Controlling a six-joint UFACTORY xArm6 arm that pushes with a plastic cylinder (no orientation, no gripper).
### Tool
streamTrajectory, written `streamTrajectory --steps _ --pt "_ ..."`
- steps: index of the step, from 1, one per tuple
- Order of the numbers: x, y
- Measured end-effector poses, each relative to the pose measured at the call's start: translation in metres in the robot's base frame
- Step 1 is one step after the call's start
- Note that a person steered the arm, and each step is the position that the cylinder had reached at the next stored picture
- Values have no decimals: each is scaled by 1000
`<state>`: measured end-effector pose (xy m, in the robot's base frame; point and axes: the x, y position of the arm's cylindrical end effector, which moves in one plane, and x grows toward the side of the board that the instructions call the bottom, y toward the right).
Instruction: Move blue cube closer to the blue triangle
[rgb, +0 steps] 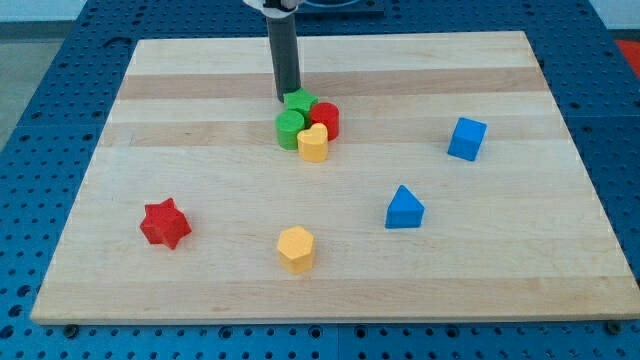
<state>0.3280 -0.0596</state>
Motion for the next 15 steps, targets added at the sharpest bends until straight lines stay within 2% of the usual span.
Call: streamTrajectory --steps 2,3,5,6,7,8,10,12,13,15 --pt "-12 -17" --pt "-43 25" --pt "-54 137" --pt "-29 209" --pt "-1 232" --pt "39 232" --pt "88 208" --pt "107 236" --pt "130 236" --pt "136 205"
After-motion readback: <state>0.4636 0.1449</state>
